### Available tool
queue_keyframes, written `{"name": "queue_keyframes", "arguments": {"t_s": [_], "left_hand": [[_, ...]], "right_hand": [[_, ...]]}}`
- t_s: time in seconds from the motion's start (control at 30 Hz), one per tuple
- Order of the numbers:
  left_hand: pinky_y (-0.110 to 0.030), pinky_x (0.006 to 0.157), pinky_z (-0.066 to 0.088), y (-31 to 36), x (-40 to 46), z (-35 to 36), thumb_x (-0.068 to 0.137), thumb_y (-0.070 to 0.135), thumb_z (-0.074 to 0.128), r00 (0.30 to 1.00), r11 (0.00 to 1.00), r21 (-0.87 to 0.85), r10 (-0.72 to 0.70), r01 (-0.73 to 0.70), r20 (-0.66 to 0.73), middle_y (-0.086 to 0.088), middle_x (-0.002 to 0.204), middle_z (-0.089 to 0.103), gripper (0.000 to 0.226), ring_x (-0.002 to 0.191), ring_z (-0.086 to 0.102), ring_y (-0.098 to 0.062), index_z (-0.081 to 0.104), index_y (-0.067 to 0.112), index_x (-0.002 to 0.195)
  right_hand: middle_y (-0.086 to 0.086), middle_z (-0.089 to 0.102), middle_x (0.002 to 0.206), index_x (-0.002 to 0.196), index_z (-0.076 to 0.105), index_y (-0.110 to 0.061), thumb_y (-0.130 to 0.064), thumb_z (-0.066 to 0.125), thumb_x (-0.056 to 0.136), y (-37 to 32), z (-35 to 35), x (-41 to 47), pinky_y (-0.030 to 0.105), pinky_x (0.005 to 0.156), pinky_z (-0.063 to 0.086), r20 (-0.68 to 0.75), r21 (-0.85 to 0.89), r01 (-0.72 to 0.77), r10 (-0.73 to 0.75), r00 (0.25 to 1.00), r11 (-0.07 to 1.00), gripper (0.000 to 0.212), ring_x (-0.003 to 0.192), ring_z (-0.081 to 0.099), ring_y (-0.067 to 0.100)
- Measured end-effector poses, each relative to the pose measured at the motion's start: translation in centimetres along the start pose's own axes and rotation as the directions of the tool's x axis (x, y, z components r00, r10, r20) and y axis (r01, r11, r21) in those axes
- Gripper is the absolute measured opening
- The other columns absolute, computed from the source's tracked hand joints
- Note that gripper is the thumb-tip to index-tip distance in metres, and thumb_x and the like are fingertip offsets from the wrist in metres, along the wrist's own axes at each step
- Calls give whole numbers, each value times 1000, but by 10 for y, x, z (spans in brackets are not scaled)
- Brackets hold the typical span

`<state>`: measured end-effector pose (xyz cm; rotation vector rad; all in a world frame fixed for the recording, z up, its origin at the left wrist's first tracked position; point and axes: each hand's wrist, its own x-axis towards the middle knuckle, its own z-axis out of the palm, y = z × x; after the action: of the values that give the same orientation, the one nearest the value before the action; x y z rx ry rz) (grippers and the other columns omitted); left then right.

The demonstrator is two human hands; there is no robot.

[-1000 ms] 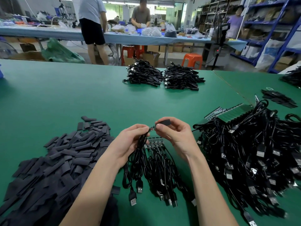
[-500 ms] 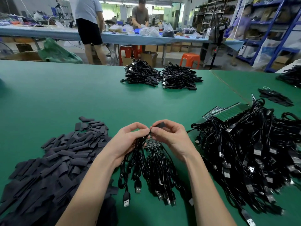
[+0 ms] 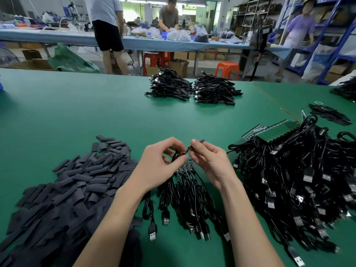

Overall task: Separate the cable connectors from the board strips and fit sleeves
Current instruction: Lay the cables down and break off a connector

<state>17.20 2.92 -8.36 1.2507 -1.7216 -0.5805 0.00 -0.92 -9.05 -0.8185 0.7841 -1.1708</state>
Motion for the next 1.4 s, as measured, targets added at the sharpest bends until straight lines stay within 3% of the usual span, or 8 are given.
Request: {"name": "queue_keyframes", "arguments": {"t_s": [0.17,0.4,0.53,0.73,0.93,1.1,1.27,1.4], "left_hand": [[-29,75,53,0,-1,0,87,11,72,997,997,36,73,-72,-24,15,89,72,20,89,68,-12,68,29,92],[-27,76,55,-1,0,1,87,11,76,996,998,-4,62,-62,-60,15,88,74,14,91,71,-7,72,24,90],[-18,77,54,1,-1,4,85,11,78,995,997,-44,56,-60,-83,14,84,75,11,85,72,-6,74,21,88],[-23,78,57,-3,-1,2,84,13,80,995,997,-70,26,-33,-99,12,82,75,10,82,73,-9,75,22,86],[-21,71,54,-7,1,8,85,11,77,993,992,-98,-83,75,-84,4,83,71,16,82,66,-17,67,24,84],[-14,71,52,-9,1,8,84,12,79,984,978,-172,-140,121,-107,12,82,73,15,78,67,-6,70,23,83],[-33,83,59,-10,3,10,82,15,82,970,958,-236,-200,163,-141,6,84,75,13,90,71,-19,72,23,83],[-37,82,60,-8,3,13,82,16,83,969,964,-211,-196,163,-147,8,82,75,13,87,71,-18,73,25,82]], "right_hand": [[4,73,76,76,77,-14,-28,86,65,0,-1,-1,16,58,55,26,-97,7,-4,1000,995,20,55,62,8],[4,74,79,71,79,-17,-30,87,61,0,0,-1,17,57,55,42,-52,1,1,999,999,19,58,63,8],[3,73,76,69,79,-16,-27,84,68,3,1,0,16,58,55,35,-48,11,-9,999,999,12,57,63,7],[5,70,75,74,79,-14,-24,81,73,10,6,1,16,58,53,83,-94,18,-10,996,995,11,57,59,8],[8,74,73,108,68,-15,-17,80,88,17,9,6,24,58,56,-35,-283,210,-229,973,936,23,57,60,12],[8,77,77,103,71,-19,-19,78,91,22,13,7,22,54,51,-33,-330,312,-341,939,891,14,56,61,12],[5,79,87,107,75,-27,-16,75,92,21,14,7,20,56,52,-16,-285,322,-341,940,903,19,60,63,11],[5,78,81,103,75,-24,-16,77,91,21,13,8,19,55,50,-51,-287,314,-341,939,905,15,54,59,9]]}}
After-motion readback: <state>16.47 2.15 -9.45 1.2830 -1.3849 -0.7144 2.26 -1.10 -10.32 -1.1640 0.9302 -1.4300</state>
